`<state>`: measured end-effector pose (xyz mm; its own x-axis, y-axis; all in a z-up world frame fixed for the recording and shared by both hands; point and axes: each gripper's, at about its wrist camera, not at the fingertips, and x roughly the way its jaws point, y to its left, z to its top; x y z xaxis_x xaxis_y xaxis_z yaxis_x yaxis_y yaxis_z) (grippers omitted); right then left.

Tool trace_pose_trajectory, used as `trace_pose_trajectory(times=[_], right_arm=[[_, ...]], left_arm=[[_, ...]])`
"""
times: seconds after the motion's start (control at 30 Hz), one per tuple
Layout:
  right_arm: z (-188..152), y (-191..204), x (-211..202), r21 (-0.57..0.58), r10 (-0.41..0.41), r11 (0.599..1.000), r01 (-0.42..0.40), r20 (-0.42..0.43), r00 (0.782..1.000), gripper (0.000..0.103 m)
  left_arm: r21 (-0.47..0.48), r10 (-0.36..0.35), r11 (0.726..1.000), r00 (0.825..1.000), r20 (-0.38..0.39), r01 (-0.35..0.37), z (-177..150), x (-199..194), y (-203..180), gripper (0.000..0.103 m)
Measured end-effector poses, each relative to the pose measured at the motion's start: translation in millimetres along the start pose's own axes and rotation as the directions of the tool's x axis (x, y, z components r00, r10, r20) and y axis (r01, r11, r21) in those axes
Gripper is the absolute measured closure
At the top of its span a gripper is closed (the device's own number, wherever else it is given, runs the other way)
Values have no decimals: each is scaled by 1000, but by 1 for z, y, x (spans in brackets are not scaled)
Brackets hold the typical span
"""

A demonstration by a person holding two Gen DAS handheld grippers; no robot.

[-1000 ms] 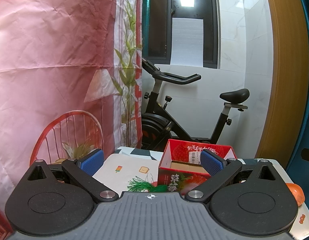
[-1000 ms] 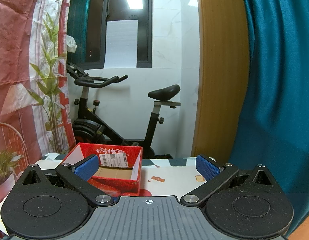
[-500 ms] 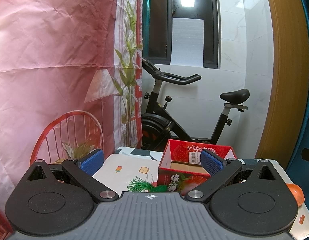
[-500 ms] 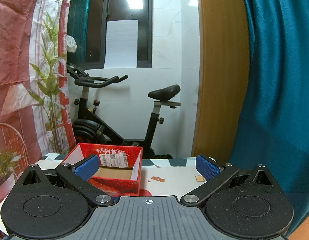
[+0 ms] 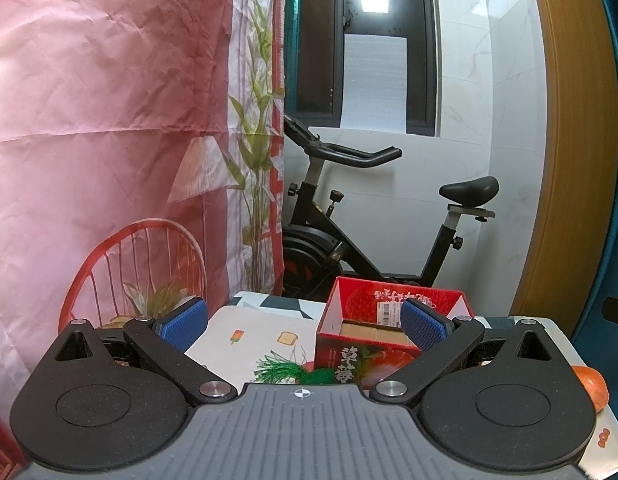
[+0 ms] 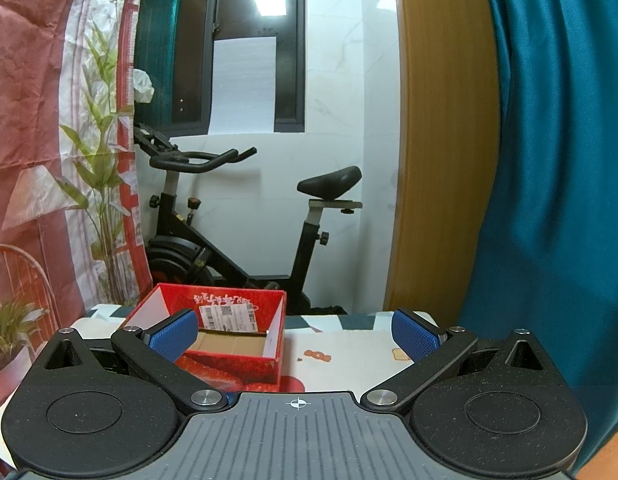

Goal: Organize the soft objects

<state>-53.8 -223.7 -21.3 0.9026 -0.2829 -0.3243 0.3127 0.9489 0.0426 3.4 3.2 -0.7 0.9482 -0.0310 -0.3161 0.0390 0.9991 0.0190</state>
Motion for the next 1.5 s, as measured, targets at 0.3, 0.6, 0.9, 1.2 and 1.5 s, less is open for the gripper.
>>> trace_pose_trajectory(times=[0.3, 0.6, 0.9, 1.2, 1.5], right_arm=[[-3, 1, 1, 0, 2, 1000, -2, -2, 1000, 0], [-2, 1, 1, -2, 3, 1000, -3, -3, 1000, 0], [-8, 5, 2, -1, 15, 1000, -15, -1, 1000, 0], [-19, -5, 11, 57, 132, 989, -134, 37, 991, 0], [-62, 2, 61, 31, 184, 982, -184, -8, 983, 0]], left_arm=[[-8, 0, 1000, 1000, -6, 0, 0, 1, 1, 0], [-14, -1, 1000, 1000, -10, 1, -1, 3, 2, 0], [-17, -11, 1000, 1000, -5, 11, -2, 3, 3, 0], [-58, -90, 994, 995, -38, 88, -12, 18, 11, 0], [-2, -30, 1000, 998, -58, 30, -53, 59, 11, 0]])
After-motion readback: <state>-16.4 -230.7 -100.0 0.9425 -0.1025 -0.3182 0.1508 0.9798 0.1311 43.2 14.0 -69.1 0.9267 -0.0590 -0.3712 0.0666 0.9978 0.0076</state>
